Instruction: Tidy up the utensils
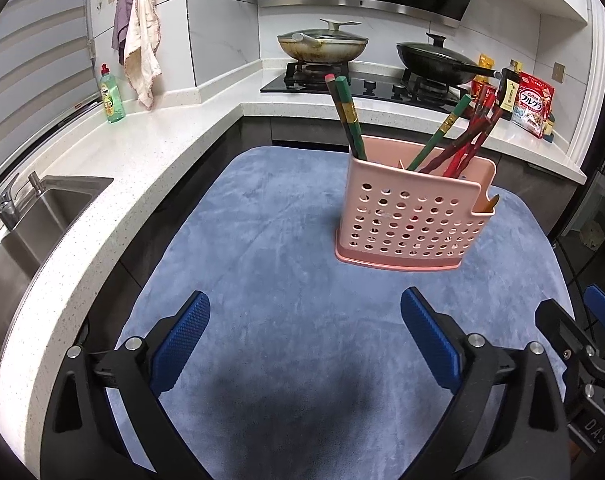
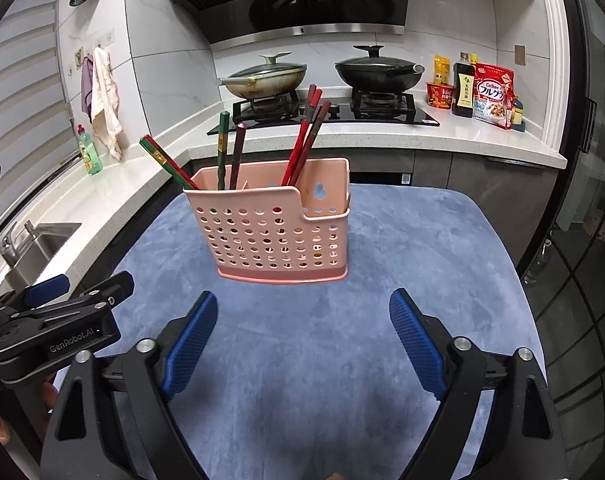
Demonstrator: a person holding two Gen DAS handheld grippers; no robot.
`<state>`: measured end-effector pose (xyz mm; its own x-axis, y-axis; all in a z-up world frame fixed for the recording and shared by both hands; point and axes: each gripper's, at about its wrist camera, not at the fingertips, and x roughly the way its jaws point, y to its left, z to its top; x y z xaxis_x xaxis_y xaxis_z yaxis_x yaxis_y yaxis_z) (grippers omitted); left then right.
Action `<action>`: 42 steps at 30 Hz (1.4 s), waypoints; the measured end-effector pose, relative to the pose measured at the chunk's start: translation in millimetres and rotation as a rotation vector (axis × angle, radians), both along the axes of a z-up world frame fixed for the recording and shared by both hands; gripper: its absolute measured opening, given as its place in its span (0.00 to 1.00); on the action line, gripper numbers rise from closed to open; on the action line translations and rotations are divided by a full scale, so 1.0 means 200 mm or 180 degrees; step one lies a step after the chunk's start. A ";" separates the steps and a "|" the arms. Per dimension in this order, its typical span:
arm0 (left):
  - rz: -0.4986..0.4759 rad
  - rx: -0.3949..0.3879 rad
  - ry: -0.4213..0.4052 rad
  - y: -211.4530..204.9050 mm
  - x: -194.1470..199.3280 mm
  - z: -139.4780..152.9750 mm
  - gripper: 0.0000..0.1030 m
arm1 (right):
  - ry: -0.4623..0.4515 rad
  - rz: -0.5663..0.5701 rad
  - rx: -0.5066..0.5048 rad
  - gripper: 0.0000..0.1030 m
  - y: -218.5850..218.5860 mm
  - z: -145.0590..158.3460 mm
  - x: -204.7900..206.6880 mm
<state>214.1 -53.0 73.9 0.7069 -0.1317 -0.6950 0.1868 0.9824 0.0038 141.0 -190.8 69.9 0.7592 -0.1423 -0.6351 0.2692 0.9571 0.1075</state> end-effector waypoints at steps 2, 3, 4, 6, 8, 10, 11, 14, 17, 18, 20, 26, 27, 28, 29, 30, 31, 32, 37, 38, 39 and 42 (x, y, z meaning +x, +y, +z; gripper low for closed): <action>-0.0008 0.0012 0.0001 0.00 0.00 0.00 0.90 | 0.0007 -0.0012 0.0006 0.84 0.00 -0.01 0.00; -0.0012 0.0017 0.0003 -0.01 0.00 0.00 0.91 | 0.0005 -0.0009 0.0014 0.88 -0.01 -0.01 0.01; -0.0017 0.0018 0.0008 -0.01 0.00 -0.01 0.91 | 0.0000 -0.0011 0.0017 0.91 -0.01 -0.01 0.01; -0.0013 0.0028 0.0020 -0.02 0.01 -0.01 0.92 | -0.0032 -0.0020 0.0014 0.94 -0.01 -0.01 0.00; -0.0016 0.0029 0.0030 -0.02 0.01 -0.02 0.92 | -0.0039 -0.0035 -0.0008 0.94 -0.01 -0.01 0.00; -0.0024 0.0034 0.0039 -0.03 0.02 -0.02 0.92 | -0.0023 -0.0046 -0.0009 0.94 -0.01 -0.02 0.01; -0.0029 0.0036 0.0042 -0.03 0.02 -0.02 0.92 | -0.0016 -0.0049 -0.0005 0.94 -0.01 -0.03 0.01; -0.0045 0.0040 0.0038 -0.04 0.01 -0.03 0.93 | -0.0008 -0.0046 0.0016 0.94 -0.02 -0.04 0.01; -0.0060 0.0046 0.0035 -0.04 0.02 -0.03 0.93 | 0.0013 -0.0041 0.0033 0.94 -0.02 -0.05 0.01; -0.0065 0.0047 0.0042 -0.05 0.02 -0.03 0.93 | 0.0021 -0.0047 0.0039 0.94 -0.02 -0.05 0.02; -0.0065 0.0050 0.0066 -0.05 0.02 -0.04 0.93 | 0.0023 -0.0053 0.0041 0.94 -0.03 -0.06 0.02; -0.0066 0.0059 0.0080 -0.06 0.03 -0.05 0.93 | 0.0042 -0.0072 0.0031 0.94 -0.03 -0.07 0.03; -0.0069 0.0066 0.0080 -0.06 0.03 -0.05 0.93 | 0.0047 -0.0072 0.0028 0.94 -0.03 -0.07 0.03; -0.0077 0.0074 0.0080 -0.06 0.03 -0.05 0.93 | 0.0049 -0.0070 0.0029 0.94 -0.03 -0.07 0.03; -0.0079 0.0084 0.0079 -0.07 0.03 -0.05 0.93 | 0.0053 -0.0072 0.0023 0.94 -0.03 -0.07 0.03; -0.0079 0.0092 0.0078 -0.07 0.03 -0.06 0.93 | 0.0055 -0.0072 0.0017 0.94 -0.03 -0.07 0.03; -0.0081 0.0095 0.0078 -0.07 0.03 -0.06 0.93 | 0.0067 -0.0067 0.0008 0.94 -0.02 -0.07 0.04; -0.0083 0.0102 0.0082 -0.07 0.03 -0.06 0.93 | 0.0076 -0.0063 0.0010 0.94 -0.02 -0.08 0.04; -0.0096 0.0124 0.0094 -0.08 0.03 -0.07 0.93 | 0.0099 -0.0051 0.0005 0.94 -0.02 -0.09 0.05; -0.0096 0.0131 0.0094 -0.08 0.03 -0.07 0.93 | 0.0107 -0.0050 -0.0001 0.94 -0.02 -0.09 0.05; -0.0097 0.0136 0.0096 -0.08 0.04 -0.08 0.93 | 0.0112 -0.0047 0.0001 0.94 -0.02 -0.10 0.06; -0.0103 0.0143 0.0096 -0.08 0.04 -0.08 0.93 | 0.0117 -0.0046 -0.0003 0.94 -0.02 -0.10 0.06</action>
<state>221.9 -69.0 58.1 0.6813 -0.1225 -0.7217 0.2192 0.9748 0.0415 152.6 -195.4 50.0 0.7331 -0.1538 -0.6625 0.2869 0.9531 0.0962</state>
